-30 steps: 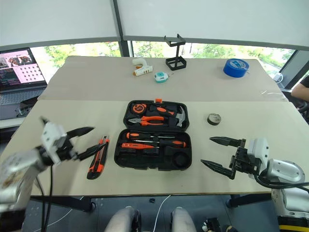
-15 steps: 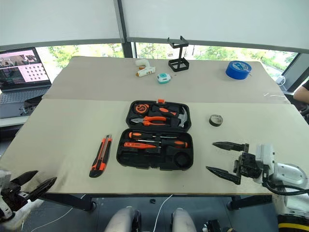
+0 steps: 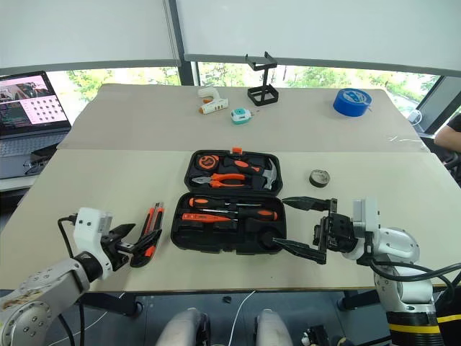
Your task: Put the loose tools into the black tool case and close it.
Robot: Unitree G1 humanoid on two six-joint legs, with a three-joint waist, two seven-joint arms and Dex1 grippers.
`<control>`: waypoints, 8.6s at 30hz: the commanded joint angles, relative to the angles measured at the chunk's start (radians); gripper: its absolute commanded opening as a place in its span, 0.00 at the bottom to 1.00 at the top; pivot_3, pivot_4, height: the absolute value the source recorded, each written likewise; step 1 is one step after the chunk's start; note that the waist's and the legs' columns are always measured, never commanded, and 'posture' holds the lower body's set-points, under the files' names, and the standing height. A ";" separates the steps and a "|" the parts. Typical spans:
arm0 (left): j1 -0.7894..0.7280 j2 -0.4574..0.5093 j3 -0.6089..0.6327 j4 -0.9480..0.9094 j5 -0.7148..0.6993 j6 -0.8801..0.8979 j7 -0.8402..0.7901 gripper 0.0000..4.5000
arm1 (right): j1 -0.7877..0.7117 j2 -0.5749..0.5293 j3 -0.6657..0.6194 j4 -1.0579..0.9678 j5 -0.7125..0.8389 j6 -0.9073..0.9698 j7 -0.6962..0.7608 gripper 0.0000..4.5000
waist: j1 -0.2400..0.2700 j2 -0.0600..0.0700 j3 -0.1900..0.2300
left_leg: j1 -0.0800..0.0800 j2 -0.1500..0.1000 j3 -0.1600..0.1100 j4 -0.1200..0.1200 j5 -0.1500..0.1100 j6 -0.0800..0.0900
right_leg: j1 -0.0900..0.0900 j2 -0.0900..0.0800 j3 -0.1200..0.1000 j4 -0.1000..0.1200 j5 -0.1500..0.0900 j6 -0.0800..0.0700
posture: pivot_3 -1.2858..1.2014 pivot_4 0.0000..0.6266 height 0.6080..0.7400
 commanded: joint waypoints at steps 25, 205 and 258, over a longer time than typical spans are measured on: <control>-0.214 0.475 -0.111 0.206 0.078 -0.510 -0.942 0.38 | 0.091 -0.148 -0.121 -0.082 0.000 0.031 0.009 1.00 | 0.021 0.002 0.002 | -0.006 -0.002 0.003 -0.005 0.001 -0.002 | -0.008 -0.005 -0.003 -0.003 -0.005 -0.011 | 0.52 0.24 1.00; -0.205 0.193 -0.247 0.433 0.117 -0.931 -1.159 1.00 | -0.444 -0.274 0.517 -0.090 -0.446 0.689 0.044 0.02 | -0.002 0.012 -0.001 | -0.023 -0.001 0.004 0.007 0.001 0.002 | -0.025 0.007 0.007 0.002 0.003 0.004 | 0.52 0.24 1.00; -0.303 0.127 -0.204 0.553 0.156 -0.863 -0.975 0.02 | -0.220 -0.151 0.318 0.102 -0.313 0.292 0.023 0.00 | 0.004 0.008 -0.001 | -0.020 -0.001 0.005 0.007 0.002 0.000 | -0.022 0.007 0.008 0.003 0.005 0.004 | 0.52 0.24 1.00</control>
